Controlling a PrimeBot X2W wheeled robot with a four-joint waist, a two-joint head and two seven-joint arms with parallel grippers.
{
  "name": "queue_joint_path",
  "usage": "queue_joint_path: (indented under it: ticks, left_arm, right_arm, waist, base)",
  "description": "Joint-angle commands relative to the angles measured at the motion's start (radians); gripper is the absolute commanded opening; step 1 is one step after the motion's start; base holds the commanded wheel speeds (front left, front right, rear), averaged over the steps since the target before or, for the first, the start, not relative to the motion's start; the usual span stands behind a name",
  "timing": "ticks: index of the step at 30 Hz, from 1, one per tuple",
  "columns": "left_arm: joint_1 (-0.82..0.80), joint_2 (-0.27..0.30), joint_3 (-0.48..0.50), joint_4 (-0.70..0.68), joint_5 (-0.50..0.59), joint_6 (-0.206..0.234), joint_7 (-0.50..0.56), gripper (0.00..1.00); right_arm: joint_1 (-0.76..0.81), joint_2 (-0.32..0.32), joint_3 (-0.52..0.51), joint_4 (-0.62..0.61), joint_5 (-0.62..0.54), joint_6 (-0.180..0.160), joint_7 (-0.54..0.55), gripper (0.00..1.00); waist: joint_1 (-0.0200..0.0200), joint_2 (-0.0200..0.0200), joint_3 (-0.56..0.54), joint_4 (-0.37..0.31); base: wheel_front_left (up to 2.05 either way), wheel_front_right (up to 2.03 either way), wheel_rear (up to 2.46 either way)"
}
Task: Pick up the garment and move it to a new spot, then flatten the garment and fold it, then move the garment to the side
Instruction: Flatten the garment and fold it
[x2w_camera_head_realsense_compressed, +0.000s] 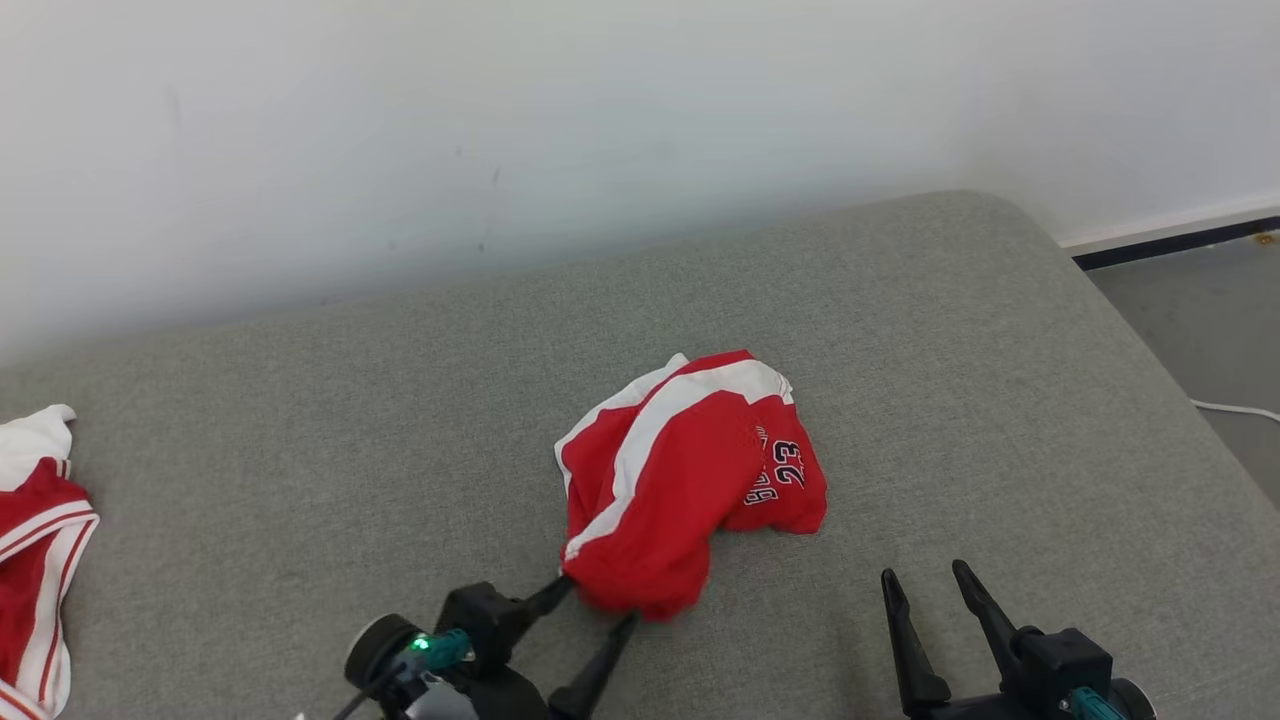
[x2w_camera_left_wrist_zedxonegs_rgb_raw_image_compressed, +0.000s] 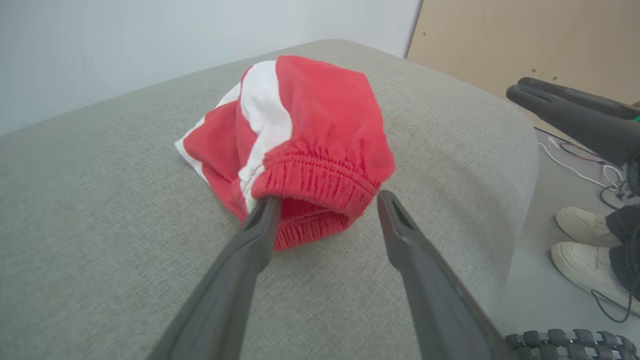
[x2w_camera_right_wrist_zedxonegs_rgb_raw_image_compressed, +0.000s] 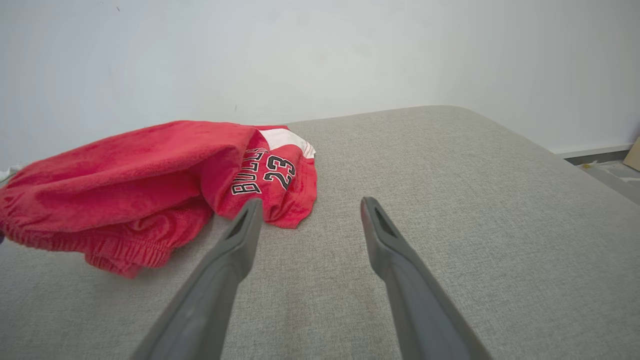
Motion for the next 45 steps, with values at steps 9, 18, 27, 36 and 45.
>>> queue_joint_path:
  ticks: [9,18,27,36,45]
  left_arm:
    - [0.002,0.114,0.070,-0.065,-0.051,0.047,0.063,1.00]
    - [-0.016,0.109,0.097,-0.049,-0.146,0.020,0.152,1.00]
    - [-0.072,0.019,0.103,0.103,-0.265,-0.023,0.287,1.00]
    - [-0.113,-0.029,0.087,0.180,-0.311,-0.054,0.366,0.42]
    - [-0.189,0.000,0.089,0.221,-0.210,0.010,0.227,0.00]
  right_arm:
    - [0.003,-0.001,0.007,-0.007,-0.002,-0.003,0.006,1.00]
    - [0.002,-0.001,0.012,-0.017,-0.002,-0.002,0.010,1.00]
    - [-0.023,-0.001,0.032,-0.022,0.005,-0.002,0.015,1.00]
    - [-0.026,-0.001,0.030,-0.017,0.016,-0.003,0.008,1.00]
    - [-0.035,-0.001,0.039,-0.006,0.028,-0.002,0.002,1.00]
  waist:
    - [0.0001,0.0000,-0.012,-0.029]
    - [0.0001,0.0000,0.002,-0.050]
    - [0.0001,0.0000,0.040,-0.087]
    - [0.0001,0.0000,0.065,-0.104]
    - [0.0001,0.0000,0.067,-0.106]
  base:
    - [0.00,0.00,0.00]
    - [0.00,0.00,0.00]
    - [0.00,0.00,0.00]
    - [0.00,0.00,0.00]
    - [0.00,0.00,0.00]
